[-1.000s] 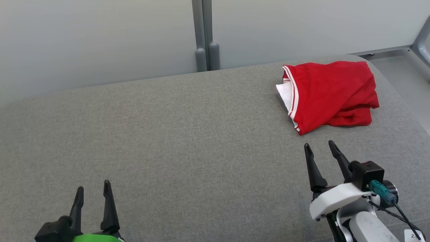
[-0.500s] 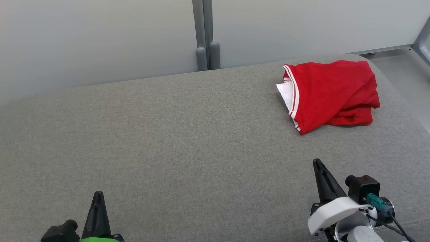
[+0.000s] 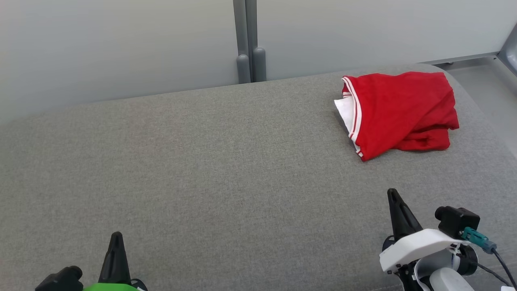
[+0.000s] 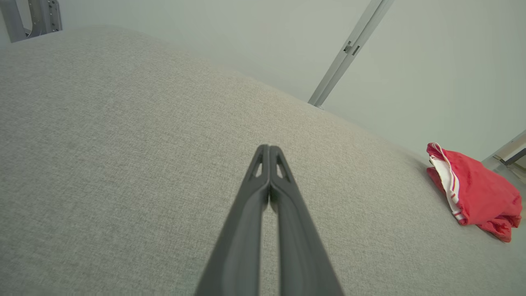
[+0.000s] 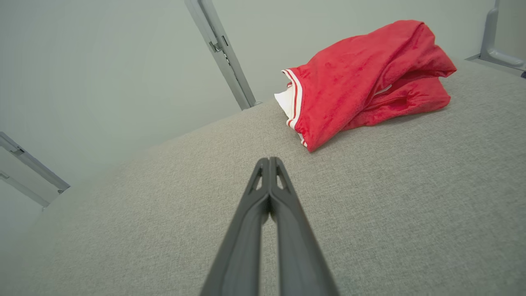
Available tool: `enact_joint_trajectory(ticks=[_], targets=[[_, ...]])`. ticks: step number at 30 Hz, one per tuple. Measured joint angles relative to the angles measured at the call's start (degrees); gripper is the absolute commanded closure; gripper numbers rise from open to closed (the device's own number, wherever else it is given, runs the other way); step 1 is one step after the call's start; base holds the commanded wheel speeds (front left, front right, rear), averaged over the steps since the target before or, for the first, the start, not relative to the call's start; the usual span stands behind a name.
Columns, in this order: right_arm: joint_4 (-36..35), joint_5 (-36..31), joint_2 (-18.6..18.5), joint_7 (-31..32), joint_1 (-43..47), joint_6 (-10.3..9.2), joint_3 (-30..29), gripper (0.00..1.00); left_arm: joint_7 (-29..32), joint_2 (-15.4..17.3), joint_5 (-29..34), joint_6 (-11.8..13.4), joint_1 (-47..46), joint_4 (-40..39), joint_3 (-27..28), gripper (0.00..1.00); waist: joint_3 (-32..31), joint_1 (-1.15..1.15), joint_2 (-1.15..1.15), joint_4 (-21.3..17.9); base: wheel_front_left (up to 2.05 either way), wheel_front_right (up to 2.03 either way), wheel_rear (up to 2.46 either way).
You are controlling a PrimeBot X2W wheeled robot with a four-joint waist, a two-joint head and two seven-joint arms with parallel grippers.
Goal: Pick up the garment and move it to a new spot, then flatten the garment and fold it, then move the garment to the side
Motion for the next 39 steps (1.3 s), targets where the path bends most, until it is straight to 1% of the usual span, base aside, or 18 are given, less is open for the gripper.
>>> enact_joint_trajectory(ticks=[11,23,25,29,31,36,38,39], targets=[[-0.74,8.36,0.37,2.16,-0.06,0.49,-2.88,1.00,2.05,0.01,-7.34,-0.26,-0.30,0.03,1.26,1.00,0.24,0.00,0.00,0.19,0.00,0.00,0.00],[-1.20,18.34,0.43,4.65,-0.93,1.03,-5.98,1.00,4.68,0.23,-16.50,-1.41,-2.05,0.35,2.07,1.00,0.51,0.00,0.00,0.41,0.00,0.00,0.00],[-1.29,19.87,0.47,4.86,-0.94,1.47,-6.51,1.00,4.81,0.26,-17.84,-1.52,-2.46,0.46,2.23,1.00,0.55,0.00,0.00,0.44,0.00,0.00,0.00],[-1.34,22.98,0.49,5.67,-0.96,1.52,-7.45,1.00,5.63,0.33,-20.74,-2.07,-3.27,0.68,2.71,1.00,0.63,0.00,0.00,0.51,0.00,0.00,0.00],[-1.38,25.22,0.54,6.21,-1.02,2.03,-8.12,1.00,6.24,0.38,-22.45,-2.18,-3.70,1.03,3.10,1.00,0.69,0.00,0.00,0.56,0.00,0.00,0.00],[-1.51,29.10,0.63,7.20,-1.27,2.16,-9.34,1.00,7.11,0.44,-25.90,-2.74,-4.42,1.51,3.42,1.00,0.79,0.00,0.00,0.65,0.00,0.00,0.00],[-1.55,31.26,0.74,7.67,-1.48,2.66,-9.99,1.00,7.72,0.49,-28.22,-2.86,-5.02,1.71,3.56,1.00,0.84,0.00,0.00,0.70,0.00,0.00,0.00],[-1.55,31.26,0.74,7.67,-1.48,2.66,-9.99,1.00,7.72,0.49,-28.22,-2.86,-5.02,1.71,3.56,1.00,0.84,0.00,0.00,0.70,0.00,0.00,0.00]])
